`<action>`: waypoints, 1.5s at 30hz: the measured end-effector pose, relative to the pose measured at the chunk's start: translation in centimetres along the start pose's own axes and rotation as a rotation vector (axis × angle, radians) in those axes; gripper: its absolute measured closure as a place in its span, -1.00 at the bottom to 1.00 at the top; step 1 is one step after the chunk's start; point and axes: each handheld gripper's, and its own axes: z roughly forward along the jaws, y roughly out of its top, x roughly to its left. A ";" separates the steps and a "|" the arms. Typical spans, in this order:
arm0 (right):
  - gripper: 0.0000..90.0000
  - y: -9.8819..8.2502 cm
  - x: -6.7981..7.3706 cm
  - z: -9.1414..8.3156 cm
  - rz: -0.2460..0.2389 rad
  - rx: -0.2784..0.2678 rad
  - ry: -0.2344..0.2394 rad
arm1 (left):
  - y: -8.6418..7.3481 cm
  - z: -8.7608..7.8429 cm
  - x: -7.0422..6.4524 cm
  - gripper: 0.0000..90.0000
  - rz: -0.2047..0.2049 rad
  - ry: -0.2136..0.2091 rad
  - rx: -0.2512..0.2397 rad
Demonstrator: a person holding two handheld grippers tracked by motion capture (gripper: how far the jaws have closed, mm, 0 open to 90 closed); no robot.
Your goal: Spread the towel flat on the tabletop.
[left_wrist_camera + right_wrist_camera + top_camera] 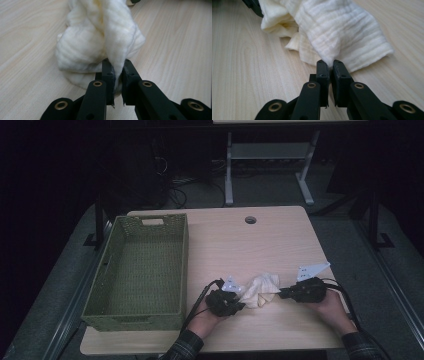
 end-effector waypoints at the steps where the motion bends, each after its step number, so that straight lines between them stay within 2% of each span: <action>1: 0.88 0.0 0.0 -0.1 0.000 -0.003 -0.004 | 0.1 -0.1 -0.1 0.84 -0.012 -0.003 -0.020; 7: 0.89 0.4 -0.3 -1.7 0.007 -0.051 -0.022 | 1.2 -0.8 0.0 0.86 -0.011 -0.013 -0.070; 8: 0.89 0.4 -0.4 -1.9 0.004 -0.053 -0.028 | 1.4 -0.9 0.1 0.86 0.002 -0.006 -0.076; 17: 0.89 1.5 -1.4 -4.3 -0.004 -0.110 -0.070 | 4.2 -2.0 1.0 0.86 -0.012 0.035 -0.164; 24: 0.90 2.9 -2.6 -5.3 -0.016 -0.142 -0.101 | 6.5 -2.7 2.6 0.86 -0.021 0.058 -0.216; 27: 0.90 3.2 -3.1 -5.6 -0.014 -0.145 -0.114 | 7.5 -2.7 3.5 0.86 -0.029 0.081 -0.228; 32: 0.90 3.4 -4.8 -5.6 0.015 -0.156 -0.130 | 8.8 -2.0 5.1 0.84 -0.036 0.121 -0.215; 36: 0.91 3.5 -6.1 -5.2 0.043 -0.145 -0.137 | 9.5 -0.7 6.2 0.83 -0.063 0.140 -0.207; 38: 0.90 3.6 -6.9 -4.9 0.056 -0.132 -0.145 | 9.6 0.1 6.8 0.83 -0.062 0.156 -0.187; 45: 0.91 3.8 -9.2 -3.4 0.095 -0.101 -0.155 | 9.7 2.5 9.1 0.83 -0.105 0.187 -0.148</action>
